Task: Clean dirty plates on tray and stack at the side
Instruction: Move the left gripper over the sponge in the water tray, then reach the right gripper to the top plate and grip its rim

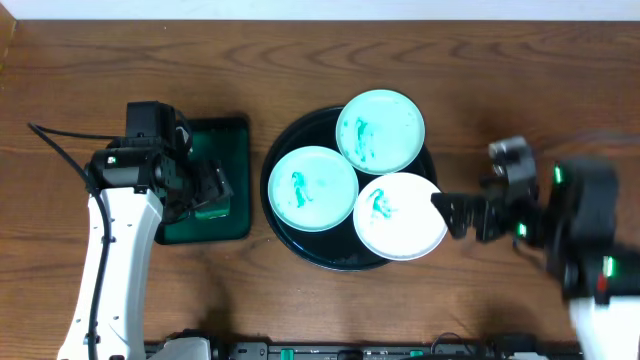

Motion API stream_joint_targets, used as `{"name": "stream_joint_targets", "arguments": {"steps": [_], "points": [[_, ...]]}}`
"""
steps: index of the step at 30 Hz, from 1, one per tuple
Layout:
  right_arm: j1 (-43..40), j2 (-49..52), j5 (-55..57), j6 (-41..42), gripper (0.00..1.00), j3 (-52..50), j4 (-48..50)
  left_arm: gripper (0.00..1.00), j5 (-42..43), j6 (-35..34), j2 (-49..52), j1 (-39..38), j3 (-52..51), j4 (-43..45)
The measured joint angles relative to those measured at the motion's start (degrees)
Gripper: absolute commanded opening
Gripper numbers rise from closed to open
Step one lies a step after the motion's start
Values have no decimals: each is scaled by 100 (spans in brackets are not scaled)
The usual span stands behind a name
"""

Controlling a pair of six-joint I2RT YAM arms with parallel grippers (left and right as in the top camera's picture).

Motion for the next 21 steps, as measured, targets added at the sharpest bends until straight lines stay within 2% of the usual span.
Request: {"name": "stream_joint_targets", "arguments": {"steps": [3,6,10,15,21], "points": [[278,1451,57,-560,99,1401,-1207,81,2,0,0,0,0,-9],[564,2352,387,-789,99,2365,-2210,81,0,0,0,0,0,-4],[1108,3508,981,-968,99,3453,-2846,81,0,0,0,0,0,-2],[1685,4446,1161,-1049,99,3729,-2511,81,2,0,0,0,0,-4],[2118,5174,640,-911,99,3735,-1928,81,2,0,0,0,0,-4]]}}
